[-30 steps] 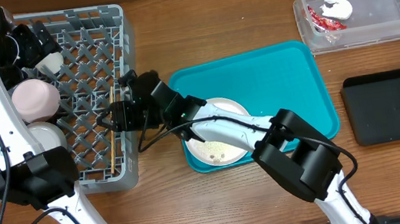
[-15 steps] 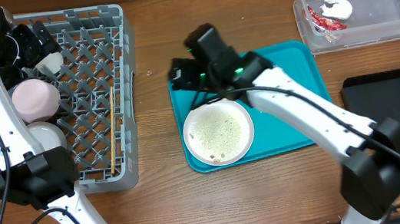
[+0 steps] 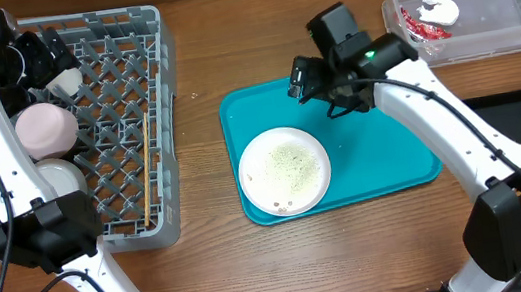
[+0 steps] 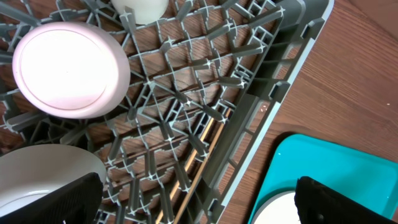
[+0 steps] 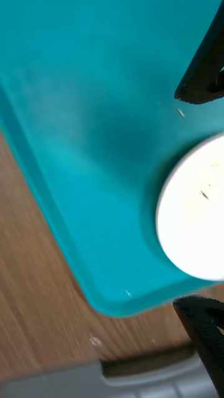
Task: Sort waste into correct bins and load items into the dishwasher
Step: 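Move the right gripper over the white rice plate, then lower the right gripper to the plate rim and grip it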
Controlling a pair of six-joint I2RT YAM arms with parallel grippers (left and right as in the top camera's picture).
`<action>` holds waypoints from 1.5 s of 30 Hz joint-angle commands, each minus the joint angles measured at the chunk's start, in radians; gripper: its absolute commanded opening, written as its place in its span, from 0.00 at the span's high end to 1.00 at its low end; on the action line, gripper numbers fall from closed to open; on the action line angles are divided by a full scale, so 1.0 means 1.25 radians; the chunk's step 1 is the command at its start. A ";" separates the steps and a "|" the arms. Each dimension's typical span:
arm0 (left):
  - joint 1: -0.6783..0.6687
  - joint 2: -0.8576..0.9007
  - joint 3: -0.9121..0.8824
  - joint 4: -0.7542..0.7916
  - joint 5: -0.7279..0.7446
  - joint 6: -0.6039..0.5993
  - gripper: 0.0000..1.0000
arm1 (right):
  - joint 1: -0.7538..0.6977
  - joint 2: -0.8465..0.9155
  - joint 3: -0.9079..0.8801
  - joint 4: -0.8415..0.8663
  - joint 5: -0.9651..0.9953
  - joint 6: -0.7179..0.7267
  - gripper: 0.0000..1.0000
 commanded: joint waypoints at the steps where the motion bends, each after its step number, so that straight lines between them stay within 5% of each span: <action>1: 0.003 -0.026 0.001 -0.001 -0.002 -0.009 0.00 | 0.013 -0.021 0.008 0.001 -0.212 -0.009 0.00; 5: 0.003 -0.026 0.001 -0.001 -0.002 -0.009 0.00 | 0.051 -0.020 0.008 0.008 -0.216 0.045 0.15; 12: 0.003 -0.026 0.001 -0.001 -0.002 -0.009 0.00 | 0.187 0.003 0.000 0.031 0.043 0.292 0.44; 18: 0.003 -0.026 0.001 -0.001 -0.002 -0.009 0.00 | 0.311 0.071 -0.001 0.109 0.140 0.265 0.60; 45: 0.003 -0.026 0.001 -0.001 -0.002 -0.009 0.00 | 0.384 0.241 -0.001 0.122 0.197 0.307 0.66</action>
